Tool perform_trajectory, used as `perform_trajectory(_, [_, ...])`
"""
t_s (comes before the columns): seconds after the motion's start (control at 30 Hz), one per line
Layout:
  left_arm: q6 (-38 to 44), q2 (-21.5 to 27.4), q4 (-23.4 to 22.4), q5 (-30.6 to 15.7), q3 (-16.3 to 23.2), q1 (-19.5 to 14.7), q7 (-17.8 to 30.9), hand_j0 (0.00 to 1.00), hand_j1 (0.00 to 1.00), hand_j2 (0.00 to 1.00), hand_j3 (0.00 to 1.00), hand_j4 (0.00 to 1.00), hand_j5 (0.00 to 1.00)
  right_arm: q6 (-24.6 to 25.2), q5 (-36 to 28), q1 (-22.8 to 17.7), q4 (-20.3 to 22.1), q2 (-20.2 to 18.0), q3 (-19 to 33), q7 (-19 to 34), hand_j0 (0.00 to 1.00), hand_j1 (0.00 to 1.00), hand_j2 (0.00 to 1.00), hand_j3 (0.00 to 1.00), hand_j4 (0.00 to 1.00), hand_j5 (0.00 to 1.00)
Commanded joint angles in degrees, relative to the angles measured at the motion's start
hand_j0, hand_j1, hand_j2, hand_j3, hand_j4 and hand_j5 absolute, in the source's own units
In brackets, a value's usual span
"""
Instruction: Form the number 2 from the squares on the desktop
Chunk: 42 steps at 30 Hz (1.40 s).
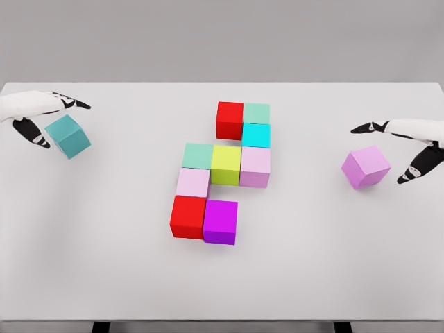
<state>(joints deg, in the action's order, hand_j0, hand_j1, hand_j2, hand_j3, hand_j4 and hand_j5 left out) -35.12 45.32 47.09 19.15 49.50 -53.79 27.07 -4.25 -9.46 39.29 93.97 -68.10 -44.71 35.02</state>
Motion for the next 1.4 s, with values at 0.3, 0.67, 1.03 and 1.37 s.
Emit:
perform_trajectory(0.3, [0.1, -2.3, -4.9, 1.5, -0.1, 0.0, -2.1, 1.00, 1.00, 1.00, 1.00, 1.00, 1.00, 1.1, 5.0, 0.2, -0.4, 2.6, -1.4, 0.0, 1.00, 1.00, 1.00, 1.00, 1.00, 1.00])
perform_trajectory(0.67, [0.1, -1.5, -3.0, 1.3, 0.0, 0.4, -1.9, 1.00, 1.00, 1.00, 1.00, 1.00, 1.00, 1.9, 5.9, 0.4, -1.9, 4.3, -2.5, 0.0, 1.00, 1.00, 1.00, 1.00, 1.00, 1.00])
perform_trajectory(1.03, [0.1, -0.7, -0.8, 1.5, 0.1, 1.3, -1.9, 1.00, 1.00, 1.00, 1.00, 1.00, 1.00, 1.7, 7.5, 0.4, -5.4, 7.2, -3.4, 0.0, 1.00, 1.00, 1.00, 1.00, 1.00, 1.00])
perform_trajectory(1.37, [0.1, -1.4, -2.0, 3.0, 0.1, 1.2, -2.2, 1.00, 1.00, 1.00, 1.00, 1.00, 1.00, 1.7, 9.6, 0.8, -7.2, 9.0, -3.6, 0.0, 0.97, 0.97, 0.97, 0.97, 0.97, 0.97])
